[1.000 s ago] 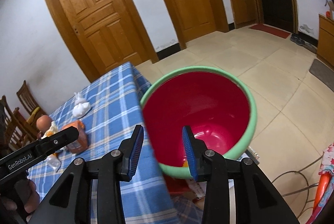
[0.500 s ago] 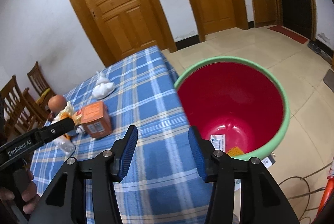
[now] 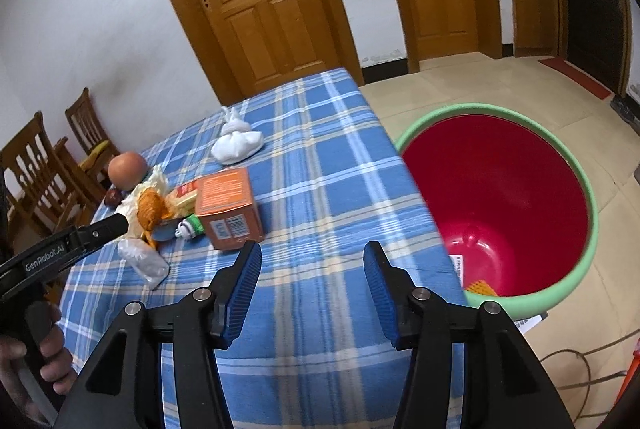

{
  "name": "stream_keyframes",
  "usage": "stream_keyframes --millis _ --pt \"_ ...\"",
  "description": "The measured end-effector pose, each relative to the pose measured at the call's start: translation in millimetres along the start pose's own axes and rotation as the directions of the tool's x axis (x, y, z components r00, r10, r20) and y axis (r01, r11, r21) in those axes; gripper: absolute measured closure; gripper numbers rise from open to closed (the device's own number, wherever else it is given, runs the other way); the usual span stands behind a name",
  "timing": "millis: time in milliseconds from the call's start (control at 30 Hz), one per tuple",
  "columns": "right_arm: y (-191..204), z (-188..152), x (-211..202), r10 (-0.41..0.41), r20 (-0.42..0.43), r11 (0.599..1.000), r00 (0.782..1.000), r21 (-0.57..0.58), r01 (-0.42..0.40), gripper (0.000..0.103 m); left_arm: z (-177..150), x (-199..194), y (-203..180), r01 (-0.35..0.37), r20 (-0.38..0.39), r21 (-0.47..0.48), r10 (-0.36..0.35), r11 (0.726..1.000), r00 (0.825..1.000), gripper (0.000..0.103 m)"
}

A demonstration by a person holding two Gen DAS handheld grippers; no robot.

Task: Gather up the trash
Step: 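Move both tools back over the table, then grasp the crumpled tissue with the left tool while the right tool grasps the orange box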

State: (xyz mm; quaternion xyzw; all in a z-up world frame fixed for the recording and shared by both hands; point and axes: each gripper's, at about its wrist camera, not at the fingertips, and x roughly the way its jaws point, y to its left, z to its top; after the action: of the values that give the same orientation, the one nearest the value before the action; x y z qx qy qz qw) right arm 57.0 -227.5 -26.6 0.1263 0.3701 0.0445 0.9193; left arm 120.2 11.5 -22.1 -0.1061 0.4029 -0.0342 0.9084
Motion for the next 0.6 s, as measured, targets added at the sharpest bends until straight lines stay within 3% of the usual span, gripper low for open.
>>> stream_keyframes --millis 367,600 --pt "27.8 7.7 20.7 0.028 -0.032 0.997 0.999 -0.068 -0.031 0.043 7.7 20.8 26.1 -0.057 -0.020 -0.037 0.056 0.998 0.998 0.031" --pt "43.7 13.2 40.4 0.028 -0.055 0.994 0.998 -0.100 -0.034 0.035 10.4 34.7 28.0 -0.037 -0.039 -0.034 0.036 0.999 0.999 0.025"
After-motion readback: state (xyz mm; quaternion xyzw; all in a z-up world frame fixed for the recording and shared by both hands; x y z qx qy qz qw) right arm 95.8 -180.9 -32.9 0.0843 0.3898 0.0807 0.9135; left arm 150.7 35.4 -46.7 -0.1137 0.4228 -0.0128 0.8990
